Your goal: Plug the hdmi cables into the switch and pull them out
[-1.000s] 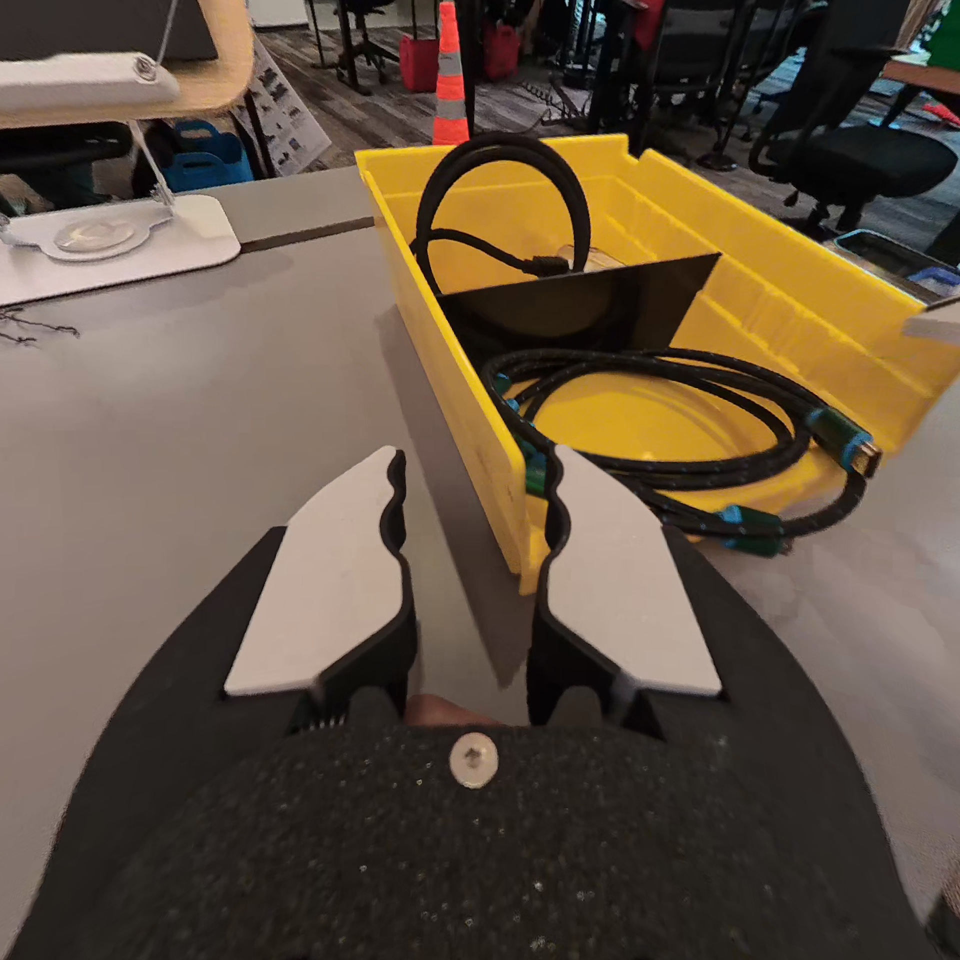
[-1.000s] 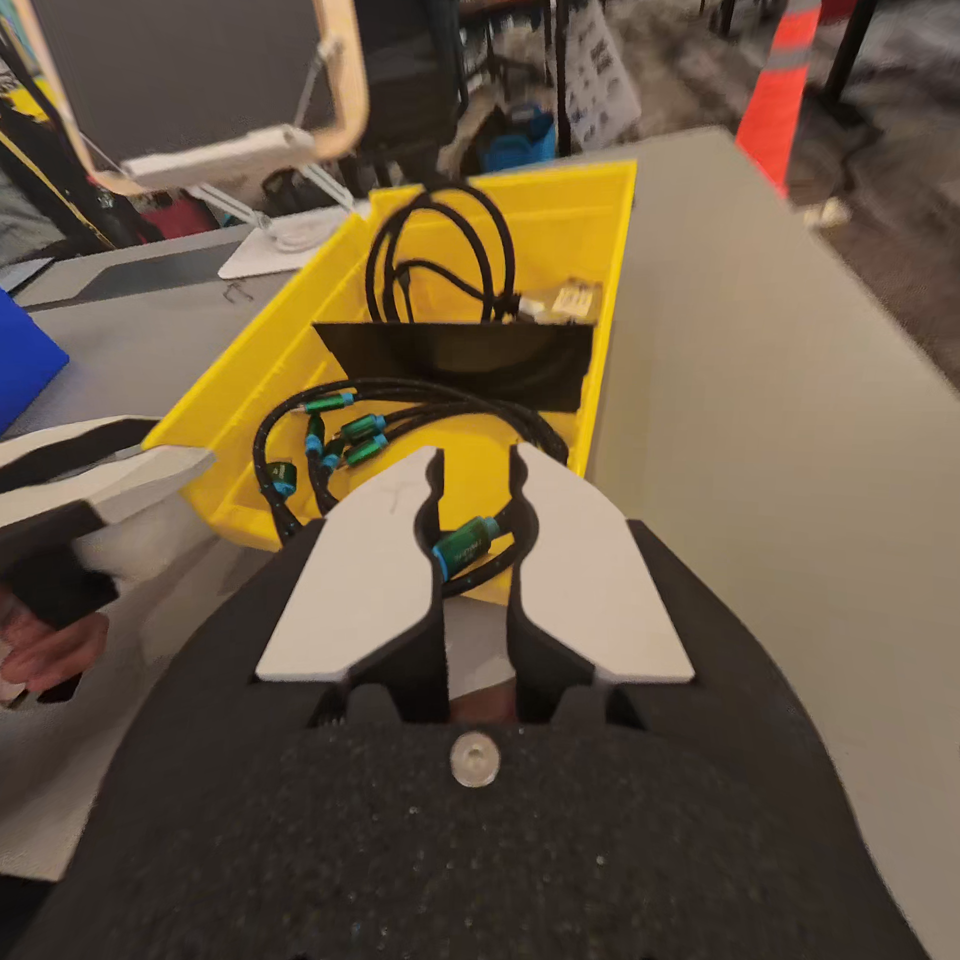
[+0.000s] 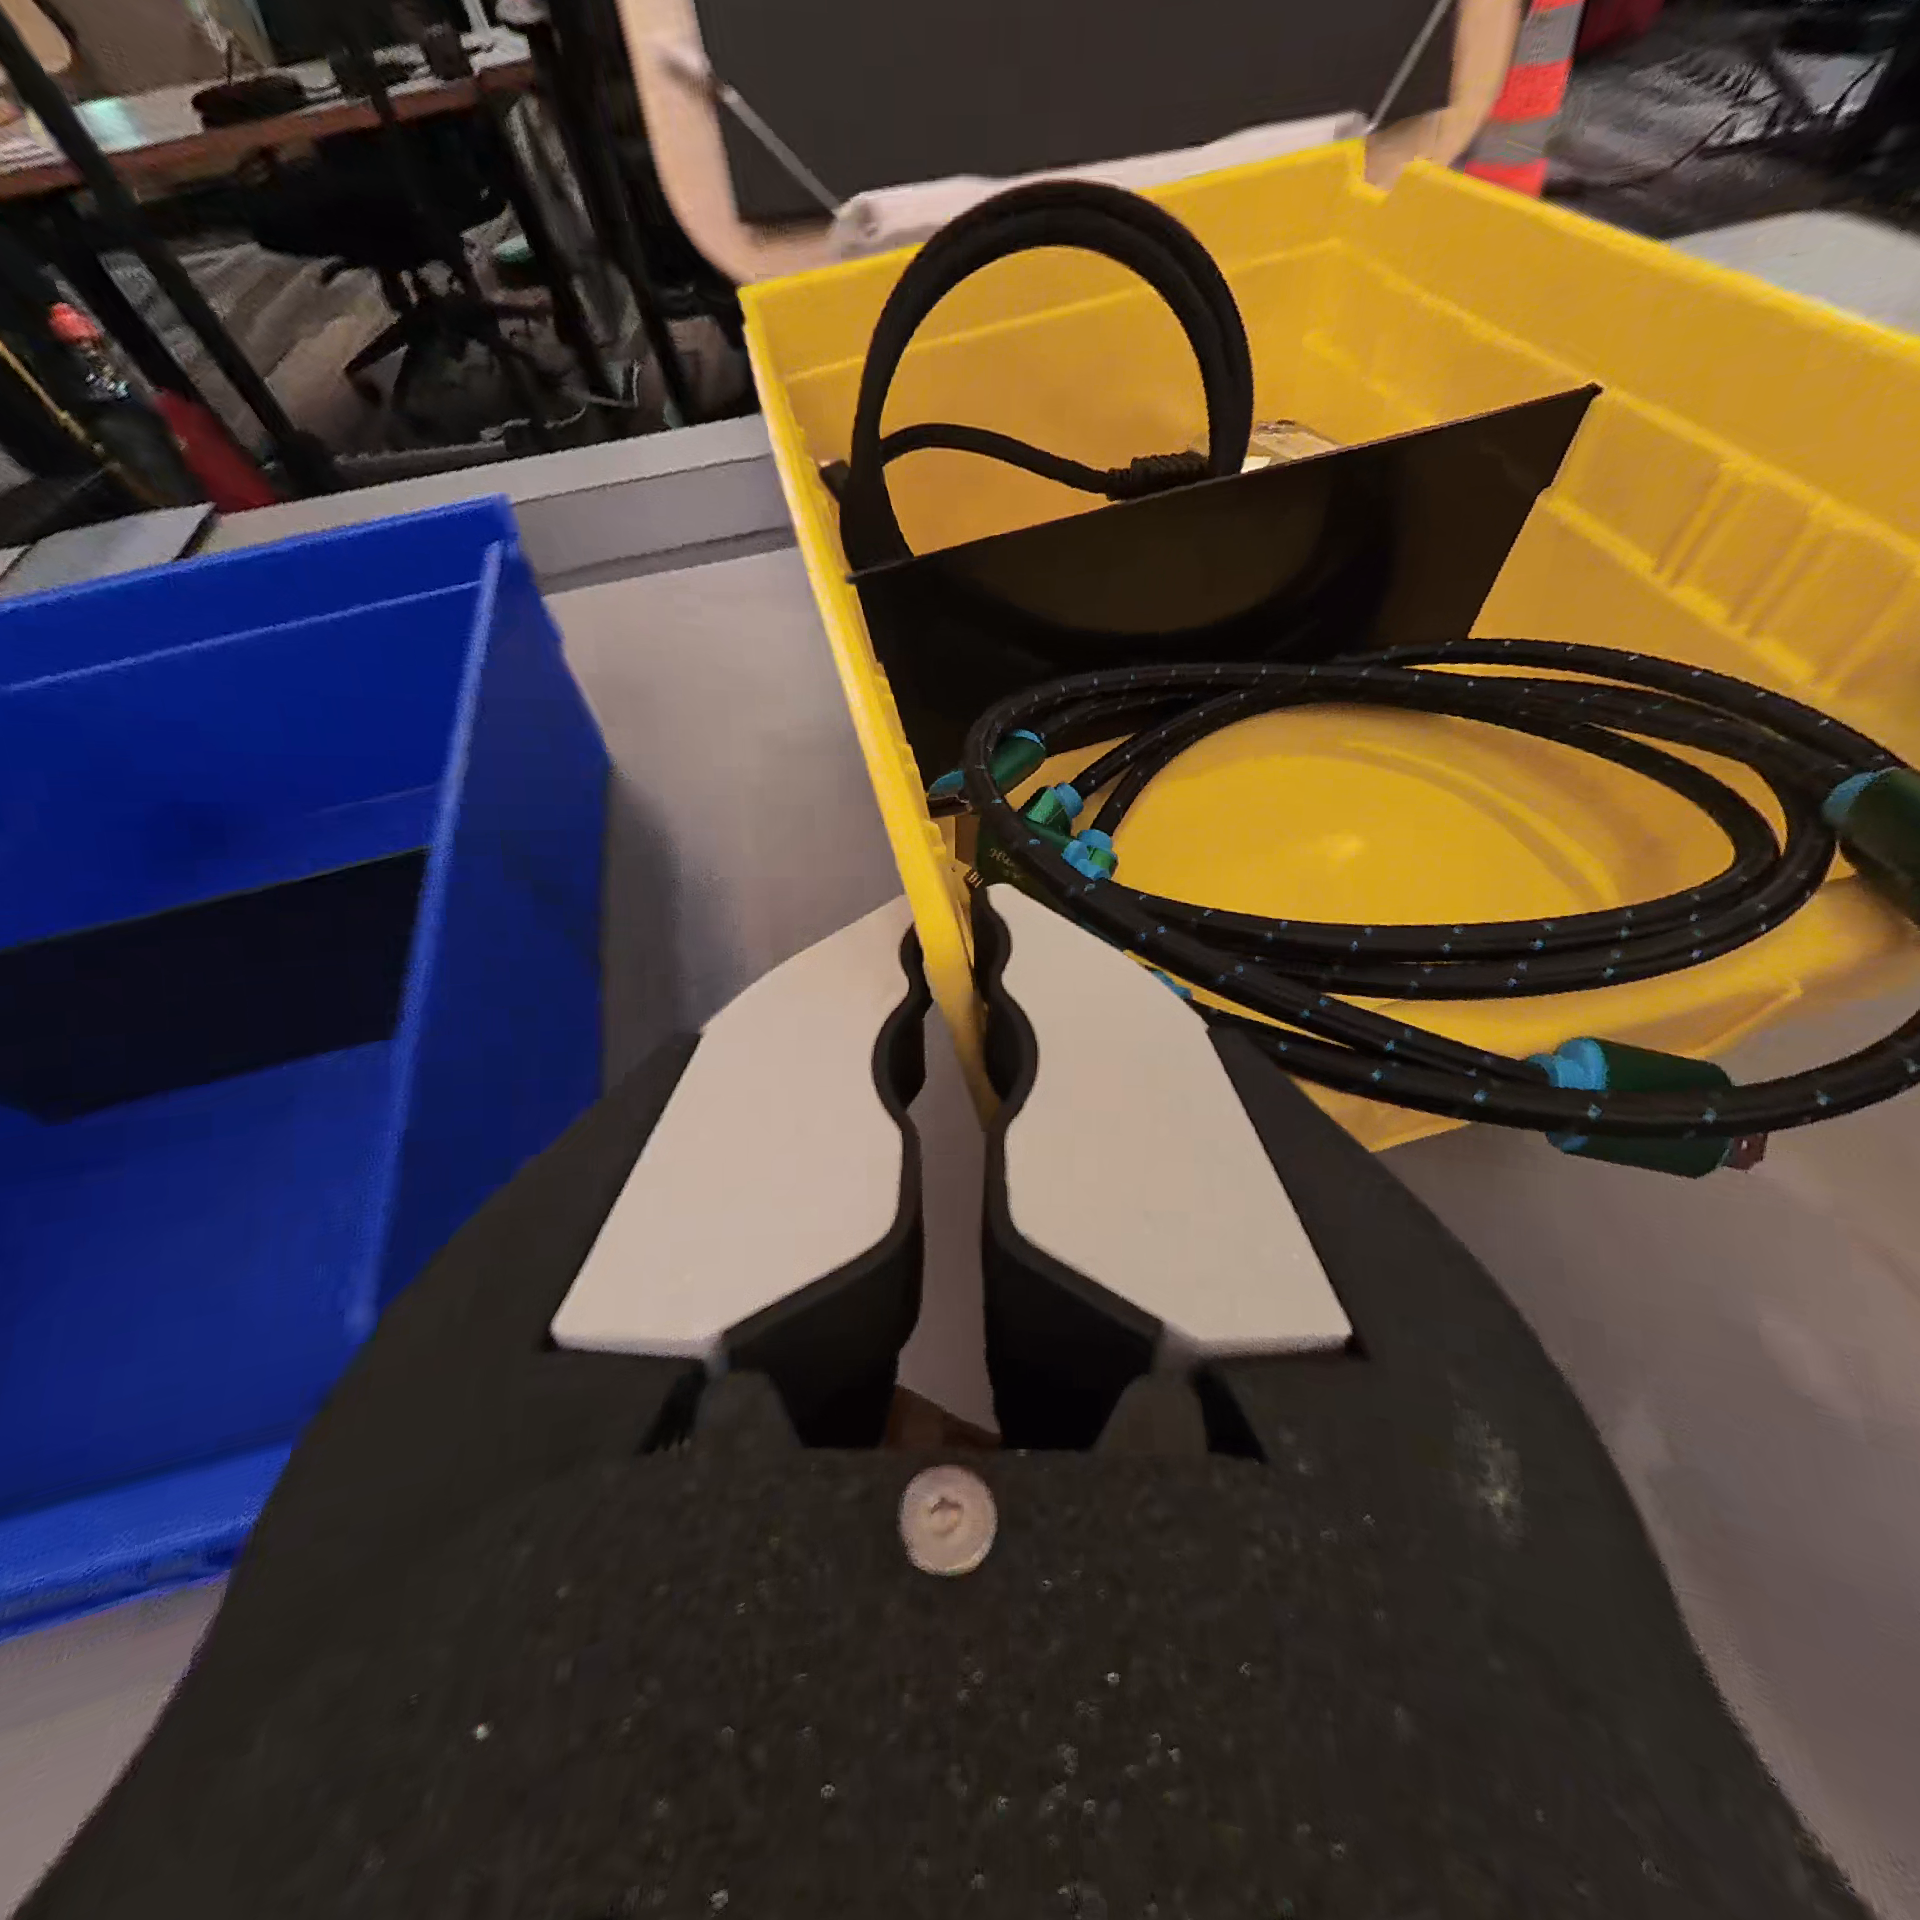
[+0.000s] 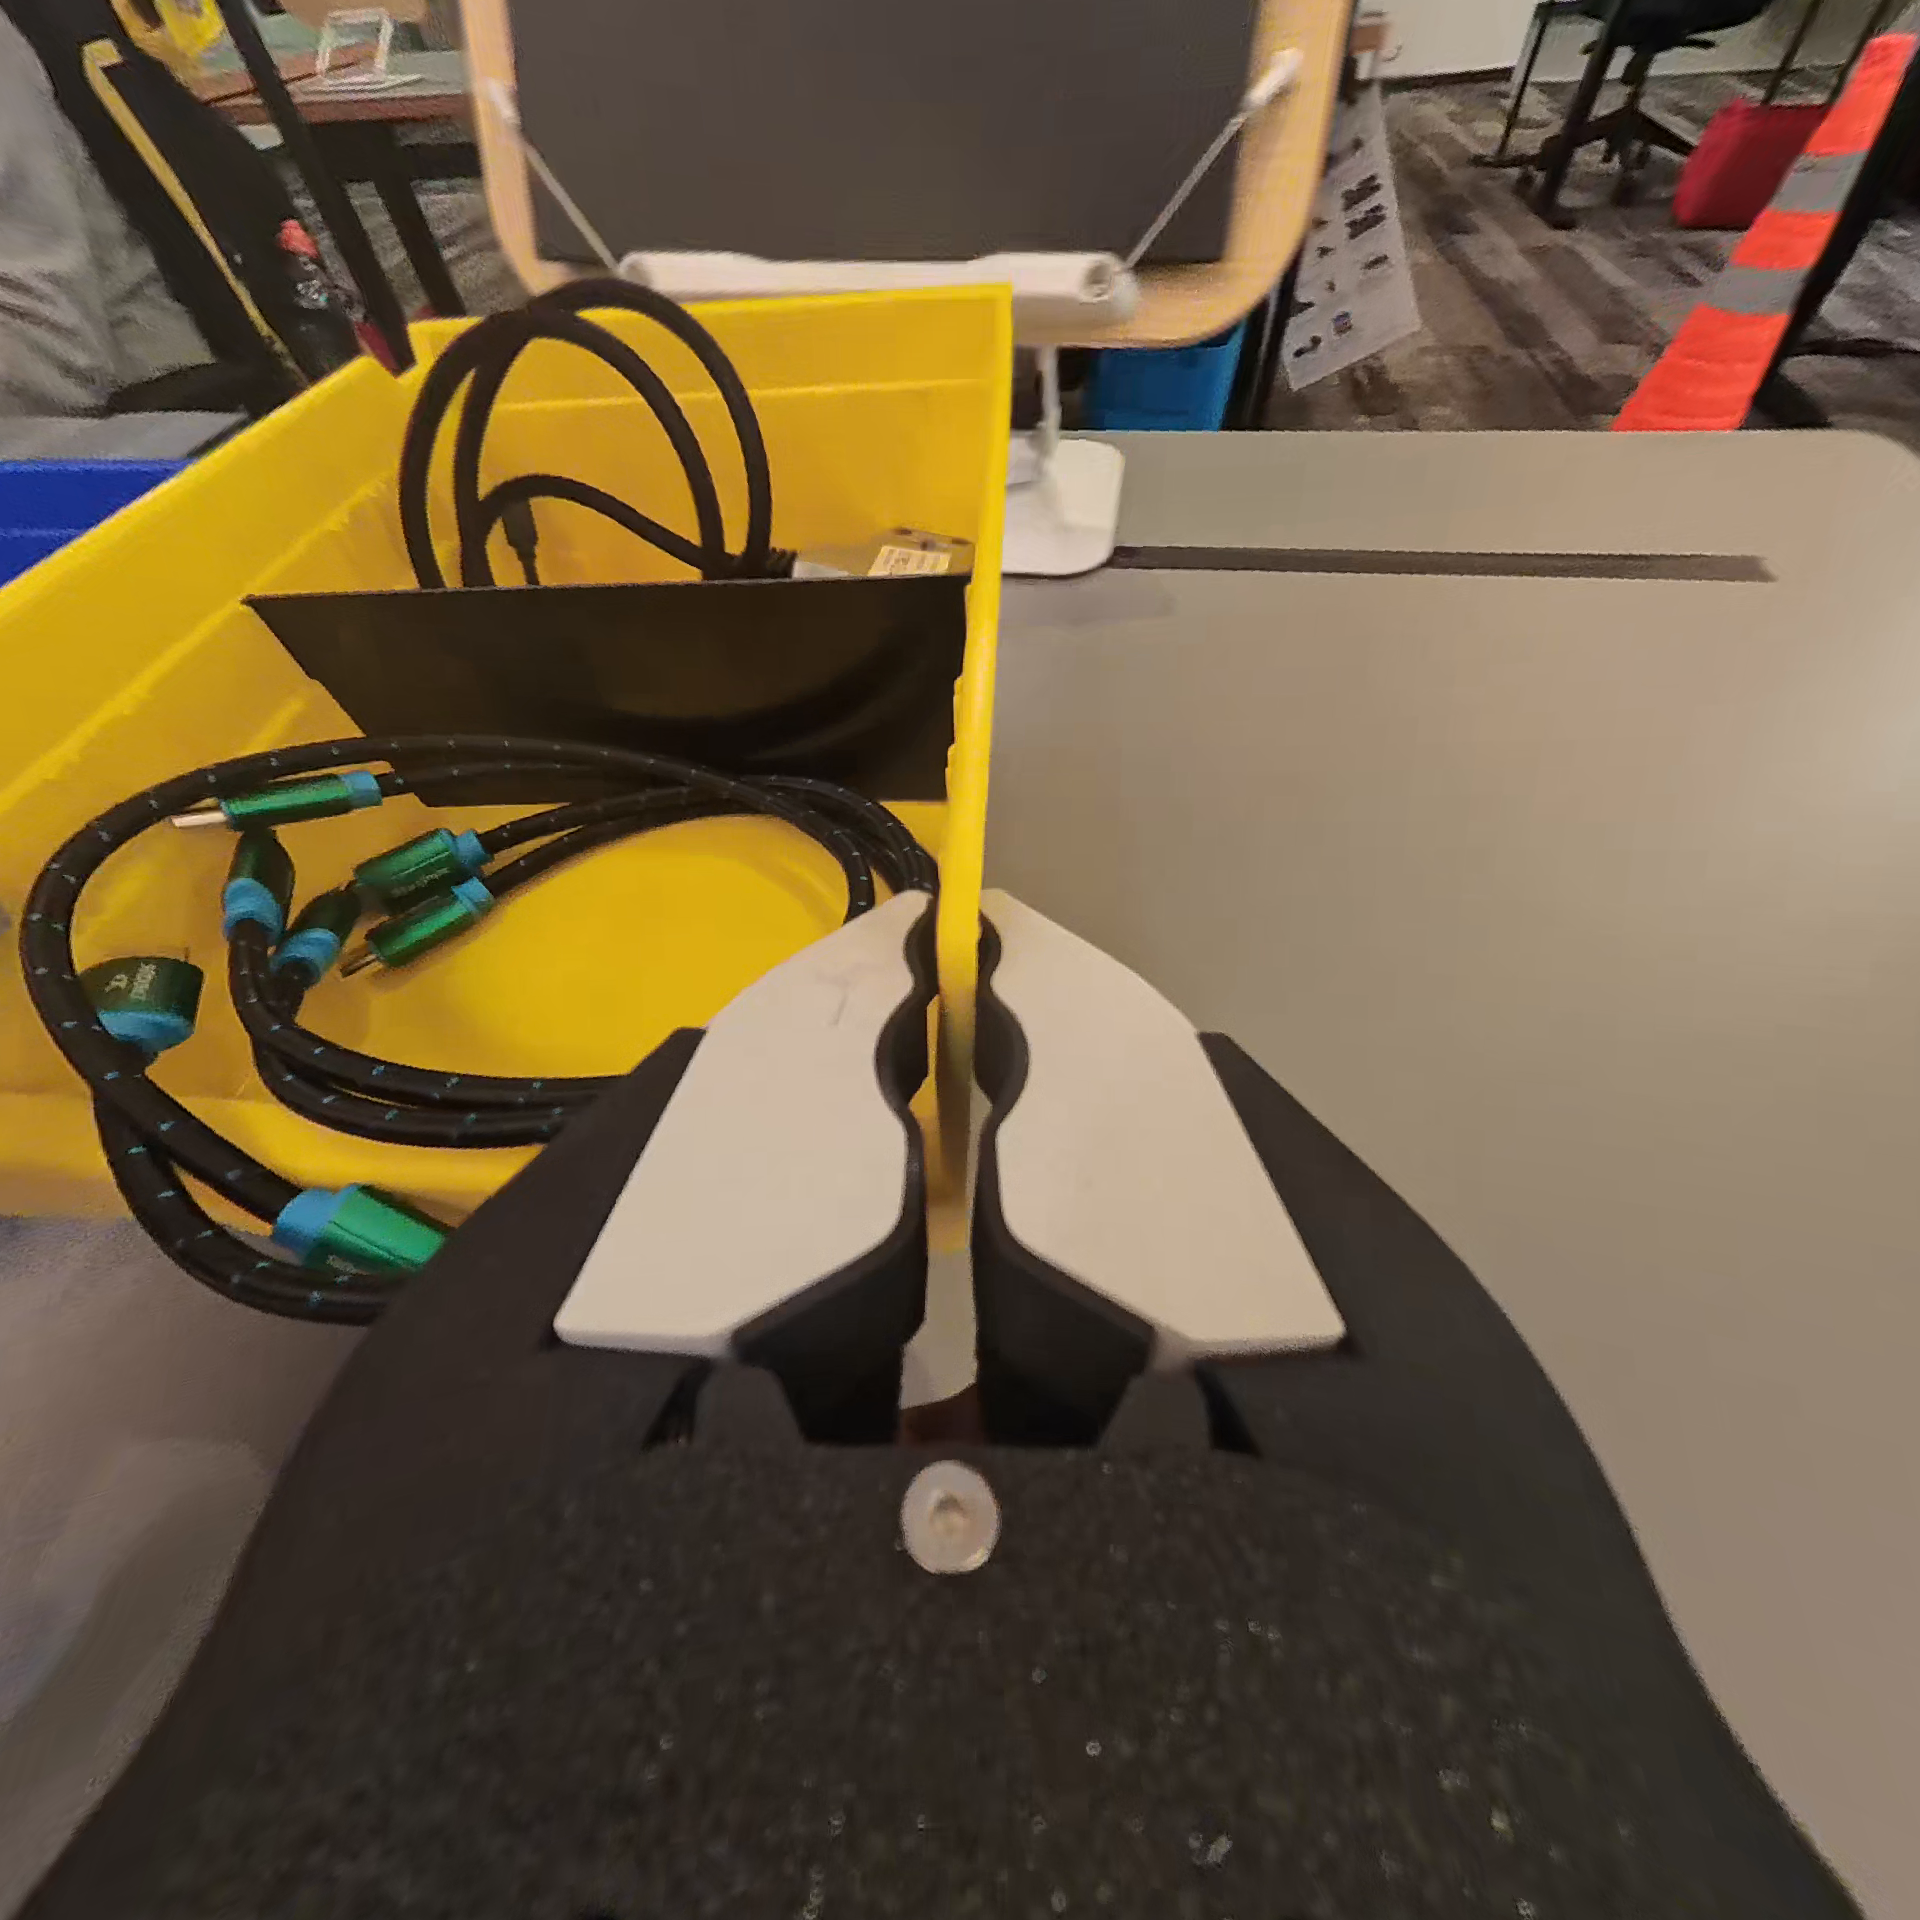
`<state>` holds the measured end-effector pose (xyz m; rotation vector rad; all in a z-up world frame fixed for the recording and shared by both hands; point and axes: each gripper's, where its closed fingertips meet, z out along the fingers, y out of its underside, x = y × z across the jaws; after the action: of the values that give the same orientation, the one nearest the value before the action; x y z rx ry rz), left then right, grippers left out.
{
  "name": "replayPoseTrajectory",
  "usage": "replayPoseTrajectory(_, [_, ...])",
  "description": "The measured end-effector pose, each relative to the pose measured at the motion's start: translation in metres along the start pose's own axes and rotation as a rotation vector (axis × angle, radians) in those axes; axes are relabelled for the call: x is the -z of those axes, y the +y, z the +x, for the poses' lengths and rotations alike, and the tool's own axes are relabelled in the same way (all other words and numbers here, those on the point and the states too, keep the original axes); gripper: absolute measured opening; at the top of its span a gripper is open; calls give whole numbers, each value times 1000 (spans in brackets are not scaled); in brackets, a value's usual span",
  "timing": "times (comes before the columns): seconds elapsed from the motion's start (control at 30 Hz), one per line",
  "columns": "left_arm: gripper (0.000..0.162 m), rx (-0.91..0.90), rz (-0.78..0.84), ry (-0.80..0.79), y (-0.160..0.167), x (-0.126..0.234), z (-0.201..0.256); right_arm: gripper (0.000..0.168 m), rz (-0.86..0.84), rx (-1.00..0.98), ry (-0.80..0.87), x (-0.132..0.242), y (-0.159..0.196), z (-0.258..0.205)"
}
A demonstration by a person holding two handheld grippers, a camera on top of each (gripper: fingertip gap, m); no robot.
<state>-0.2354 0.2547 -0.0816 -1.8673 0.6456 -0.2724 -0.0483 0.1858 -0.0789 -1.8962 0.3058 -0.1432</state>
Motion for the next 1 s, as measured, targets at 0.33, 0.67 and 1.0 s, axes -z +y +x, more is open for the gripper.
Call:
replayPoseTrajectory(0.33, [26, -68, -78, -21, 39, 6, -31, 5, -37, 30, -61, -33, 40, -42])
replayPoseTrajectory(0.67, [35, 261, -80, -245, 84, 118, -239, 8, -83, 150, -152, -27, 42, -49])
replayPoseTrajectory(1.0, [22, 231, -102, -64, 102, 53, -284, 27, 74, 243, -170, 46, -2, -96])
